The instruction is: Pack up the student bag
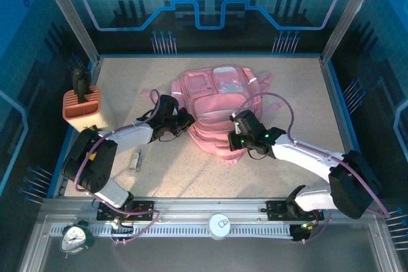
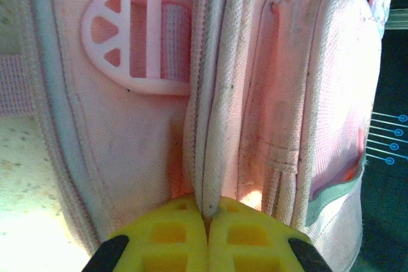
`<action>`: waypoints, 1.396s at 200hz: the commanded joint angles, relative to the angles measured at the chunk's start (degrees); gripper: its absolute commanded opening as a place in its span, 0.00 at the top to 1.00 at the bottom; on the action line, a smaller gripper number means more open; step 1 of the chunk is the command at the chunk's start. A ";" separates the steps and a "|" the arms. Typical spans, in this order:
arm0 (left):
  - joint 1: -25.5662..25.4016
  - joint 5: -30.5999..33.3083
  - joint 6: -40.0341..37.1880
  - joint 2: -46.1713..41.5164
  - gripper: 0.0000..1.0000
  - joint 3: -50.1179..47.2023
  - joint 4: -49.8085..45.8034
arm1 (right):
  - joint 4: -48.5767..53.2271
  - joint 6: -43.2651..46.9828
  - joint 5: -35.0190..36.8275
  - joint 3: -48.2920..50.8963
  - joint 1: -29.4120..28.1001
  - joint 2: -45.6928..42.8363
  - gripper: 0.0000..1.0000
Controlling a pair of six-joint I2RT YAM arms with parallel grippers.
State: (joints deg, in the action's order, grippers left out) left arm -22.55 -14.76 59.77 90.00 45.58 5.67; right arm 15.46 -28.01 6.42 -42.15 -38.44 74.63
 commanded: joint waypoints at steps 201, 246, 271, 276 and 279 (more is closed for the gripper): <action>-4.02 7.60 7.66 -12.98 0.48 -5.44 -1.10 | -4.33 1.00 -4.36 -2.68 -5.79 5.02 1.00; -12.87 14.87 18.31 -13.27 0.47 -7.79 3.96 | -5.27 0.41 -4.31 -1.77 -5.98 4.40 1.00; -14.71 17.34 21.34 -11.04 0.46 -6.78 4.49 | -6.98 -0.15 -4.20 -0.66 -6.19 4.42 1.00; -14.96 17.31 22.01 -10.42 0.46 -6.67 5.61 | -7.13 -0.37 -4.52 -0.76 -6.16 4.52 1.00; -15.20 17.31 22.29 -10.04 0.46 -6.57 6.23 | -7.16 -0.45 -4.72 -0.76 -6.23 4.51 1.00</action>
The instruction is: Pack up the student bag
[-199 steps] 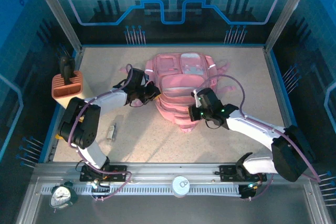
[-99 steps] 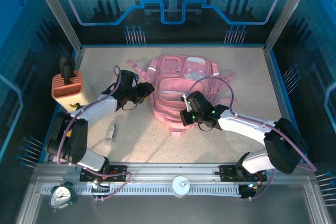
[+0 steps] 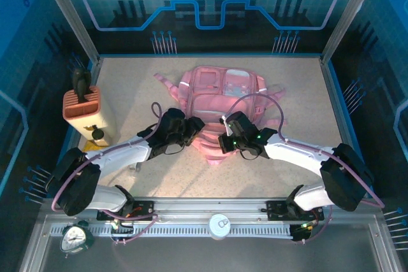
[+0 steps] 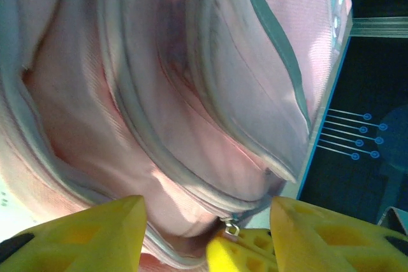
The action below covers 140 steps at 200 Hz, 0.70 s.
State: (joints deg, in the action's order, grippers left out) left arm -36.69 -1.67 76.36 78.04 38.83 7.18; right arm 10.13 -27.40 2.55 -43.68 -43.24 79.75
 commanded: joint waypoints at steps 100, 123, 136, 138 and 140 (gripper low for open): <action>-5.39 8.83 11.16 12.92 0.60 3.61 7.81 | -1.91 -1.00 0.41 -0.37 -2.48 0.84 1.00; -5.40 11.29 11.10 14.21 0.73 3.40 9.41 | -0.45 -0.60 1.18 -1.39 -2.54 1.16 1.00; -5.07 11.21 10.74 14.58 0.83 3.65 8.62 | 0.14 -0.68 2.64 -1.11 -2.64 0.81 1.00; -4.93 11.18 10.65 14.66 0.84 3.70 8.48 | 0.21 -0.71 2.84 -1.13 -2.64 0.73 1.00; -4.83 11.17 10.59 14.68 0.86 3.68 8.40 | 0.30 -0.79 3.11 -1.05 -2.59 0.64 1.00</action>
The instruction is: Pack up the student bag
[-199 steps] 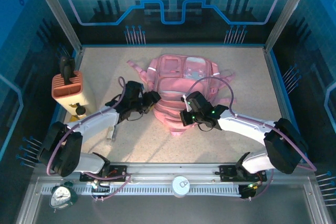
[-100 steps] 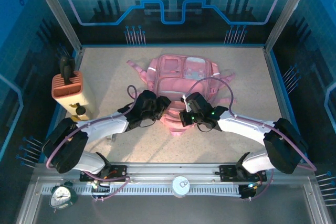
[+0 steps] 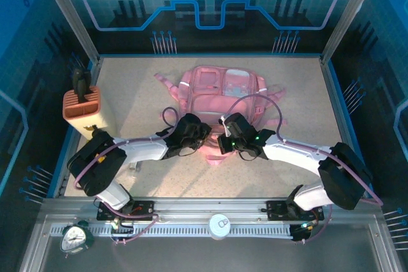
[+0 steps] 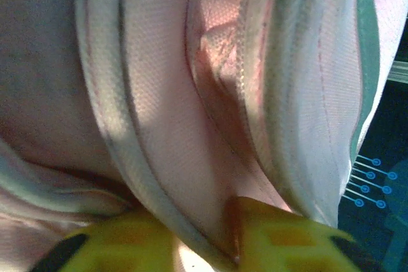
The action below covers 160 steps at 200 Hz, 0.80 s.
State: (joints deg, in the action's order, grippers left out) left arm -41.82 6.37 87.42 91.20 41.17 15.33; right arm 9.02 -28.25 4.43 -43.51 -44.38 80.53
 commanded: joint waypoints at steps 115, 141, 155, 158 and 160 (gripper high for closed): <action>18.44 -7.85 -19.19 -6.81 1.00 -1.66 -7.12 | 11.86 5.89 6.97 1.98 8.70 -8.69 1.00; 22.11 -10.73 -23.71 -6.23 1.00 0.82 -9.00 | 10.16 6.51 4.18 0.52 5.92 -7.04 1.00; 23.82 -12.40 -26.12 -5.19 1.00 3.43 -11.31 | 9.11 5.22 3.66 -0.77 2.01 -5.26 1.00; 24.21 -12.60 -26.82 -5.00 1.00 4.00 -11.68 | 8.91 4.77 3.61 -1.18 1.14 -4.79 1.00; 24.48 -12.72 -27.25 -4.87 1.00 4.42 -12.00 | 8.76 4.56 3.54 -1.46 0.57 -4.49 1.00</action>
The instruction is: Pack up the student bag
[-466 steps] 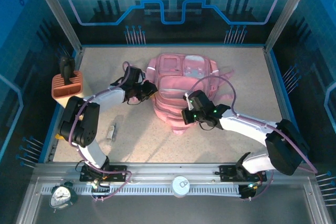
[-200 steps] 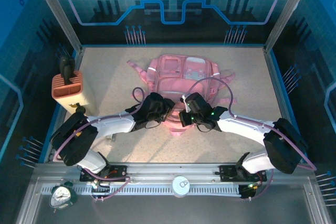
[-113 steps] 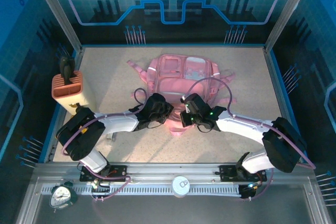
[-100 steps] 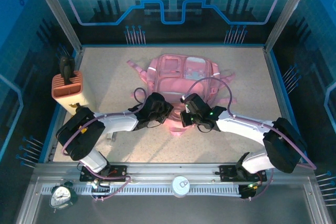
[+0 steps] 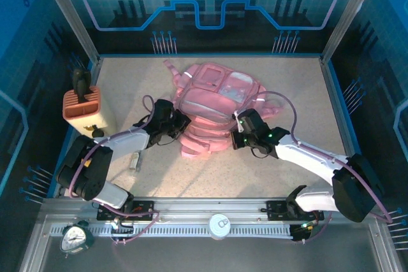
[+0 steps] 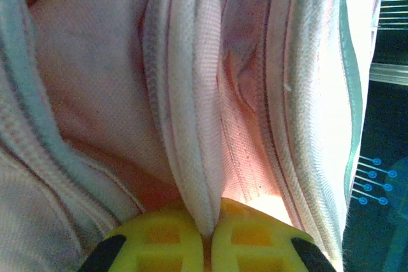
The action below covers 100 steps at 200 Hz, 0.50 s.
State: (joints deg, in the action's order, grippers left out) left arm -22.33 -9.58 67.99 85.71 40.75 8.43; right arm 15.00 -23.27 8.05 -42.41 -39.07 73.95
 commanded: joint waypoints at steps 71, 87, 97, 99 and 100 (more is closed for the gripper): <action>8.94 -2.15 -14.71 0.57 0.68 8.93 -10.38 | -4.17 -4.08 -1.71 -3.88 -11.03 8.22 1.00; 7.96 -5.64 -11.48 -3.07 0.60 3.96 -5.34 | -4.80 -4.54 -1.43 -3.35 -11.02 8.15 1.00; 7.02 -5.85 -9.54 -5.42 0.57 1.42 -4.05 | -4.74 -4.68 -1.63 -3.45 -11.00 8.22 1.00; 6.64 -5.57 -9.30 -5.92 0.56 1.01 -4.10 | -4.66 -4.68 -1.68 -3.62 -11.02 8.22 1.00; 6.48 -5.46 -9.20 -6.22 0.56 0.78 -4.15 | -4.60 -4.68 -1.66 -3.67 -11.07 8.22 1.00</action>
State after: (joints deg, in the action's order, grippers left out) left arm -14.11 -12.08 55.72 85.76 46.54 -0.08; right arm 9.43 -26.79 8.05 -45.93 -49.21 82.11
